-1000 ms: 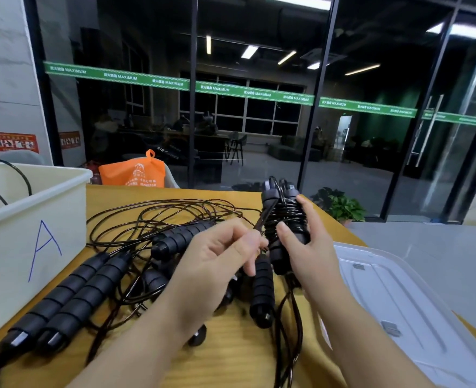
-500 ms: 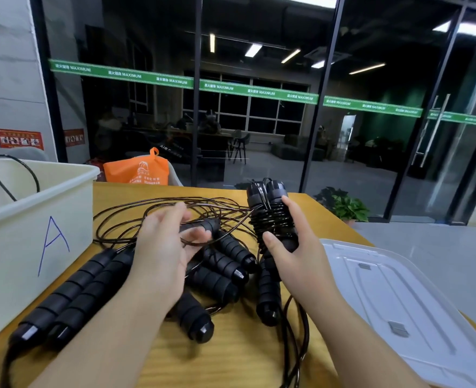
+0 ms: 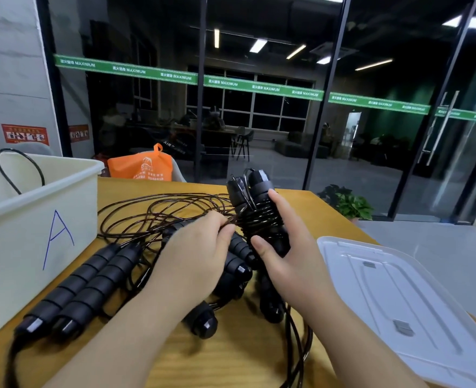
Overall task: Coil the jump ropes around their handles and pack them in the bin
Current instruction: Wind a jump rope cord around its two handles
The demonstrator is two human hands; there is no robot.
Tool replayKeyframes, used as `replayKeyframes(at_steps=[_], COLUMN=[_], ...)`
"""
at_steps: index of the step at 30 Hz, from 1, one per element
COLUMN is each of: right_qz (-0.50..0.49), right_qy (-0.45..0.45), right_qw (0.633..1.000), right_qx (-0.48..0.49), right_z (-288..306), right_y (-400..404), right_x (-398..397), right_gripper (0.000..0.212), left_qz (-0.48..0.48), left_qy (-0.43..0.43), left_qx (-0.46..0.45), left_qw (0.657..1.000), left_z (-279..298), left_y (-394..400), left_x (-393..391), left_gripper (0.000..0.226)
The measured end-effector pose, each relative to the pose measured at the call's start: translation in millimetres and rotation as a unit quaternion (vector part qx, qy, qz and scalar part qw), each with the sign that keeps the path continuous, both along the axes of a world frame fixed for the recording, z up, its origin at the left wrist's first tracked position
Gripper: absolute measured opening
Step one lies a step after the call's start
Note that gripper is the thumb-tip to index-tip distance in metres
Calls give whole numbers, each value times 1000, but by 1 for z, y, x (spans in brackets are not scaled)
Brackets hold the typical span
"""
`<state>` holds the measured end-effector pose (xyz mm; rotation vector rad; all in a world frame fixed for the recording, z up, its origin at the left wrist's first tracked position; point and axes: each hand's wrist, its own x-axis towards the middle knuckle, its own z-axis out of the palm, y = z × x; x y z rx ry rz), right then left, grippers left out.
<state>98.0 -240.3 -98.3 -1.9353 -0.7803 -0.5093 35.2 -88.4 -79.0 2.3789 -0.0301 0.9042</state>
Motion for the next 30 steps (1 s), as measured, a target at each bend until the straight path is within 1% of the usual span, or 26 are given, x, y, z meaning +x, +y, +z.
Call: replayKeyframes(at_steps=[3,5,7,9,10,11,14,15,17,19,21,24,26,28,30], right_qz=[-28,-35,-32,-28,-30,-34,-30,-18,13,46,99,197,234,261,278], right_qy=[10,19,26,35,42,46,73,94,149,206,258,336,366,394,416], right_qw=[999,998,997,998,998,998,997,995,986,971,947,888,867,848,830], right_qx=[-30,-53,-59,-44,-29,-15,13,29,73,112,162,246,244,240,245], right_z=[-2,-3,-2,-1,-1,-1,2,4,4,5,6,13,16,16,16], right_y=[0,3,7,8,7,5,-1,-1,1,5,6,7,6,6,5], right_x=[5,5,2,0,1,3,4,3,2,0,-2,-9,-13,-14,-15], right_gripper=[70,70,71,72,72,72,71,71,72,75,74,61,57,48,48], left_qz=[-74,-90,-96,-99,-96,-87,-41,-21,23,60,76,57,32,11,-10], left_qy=[34,48,59,56,49,40,37,36,20,-18,-50,-62,-71,-96,-134], left_qx=[-15,4,10,-18,-38,-49,-16,-2,21,30,12,-16,-31,-40,-48], left_qw=[997,995,994,993,994,994,998,999,999,998,996,996,996,995,990], left_z=[0,2,2,0,-2,-3,-9,-11,-14,-16,-17,-19,-20,-21,-20], left_y=[-6,-2,4,6,5,4,8,12,21,28,31,32,30,27,25], left_x=[-1,0,-1,-2,-2,-2,6,9,13,16,17,18,19,18,17], left_gripper=[29,31,28,17,9,7,30,33,32,31,32,40,45,45,43])
